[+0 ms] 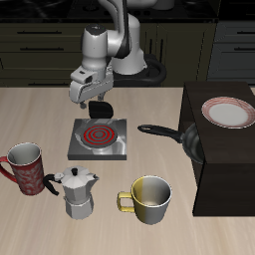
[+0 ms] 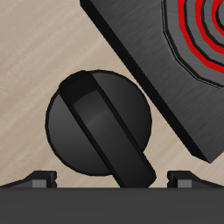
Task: Place the frying pan on the top layer of the shelf and turn off the stove
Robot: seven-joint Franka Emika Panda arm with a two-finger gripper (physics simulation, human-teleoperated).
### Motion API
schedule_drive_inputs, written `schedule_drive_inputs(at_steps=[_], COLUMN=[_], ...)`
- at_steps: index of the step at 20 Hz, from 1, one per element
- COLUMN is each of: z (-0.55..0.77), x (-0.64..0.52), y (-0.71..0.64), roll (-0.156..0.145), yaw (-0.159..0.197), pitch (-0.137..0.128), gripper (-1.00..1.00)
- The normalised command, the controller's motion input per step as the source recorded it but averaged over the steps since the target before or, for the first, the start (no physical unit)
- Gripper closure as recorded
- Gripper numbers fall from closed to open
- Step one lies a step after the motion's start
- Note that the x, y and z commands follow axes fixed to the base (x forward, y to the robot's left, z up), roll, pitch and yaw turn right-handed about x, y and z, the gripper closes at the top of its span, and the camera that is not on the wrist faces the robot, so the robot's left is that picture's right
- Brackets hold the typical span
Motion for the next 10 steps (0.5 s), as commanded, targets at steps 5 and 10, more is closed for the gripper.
schedule_drive_inputs(at_steps=[5, 10], z=[-0.11, 0.19], x=[0.01, 0.11], y=[-0.18, -0.09], roll=[-0.022, -0.016], yaw=[0.001, -0.017], pitch=[0.016, -0.037], gripper=[-1.0, -1.0])
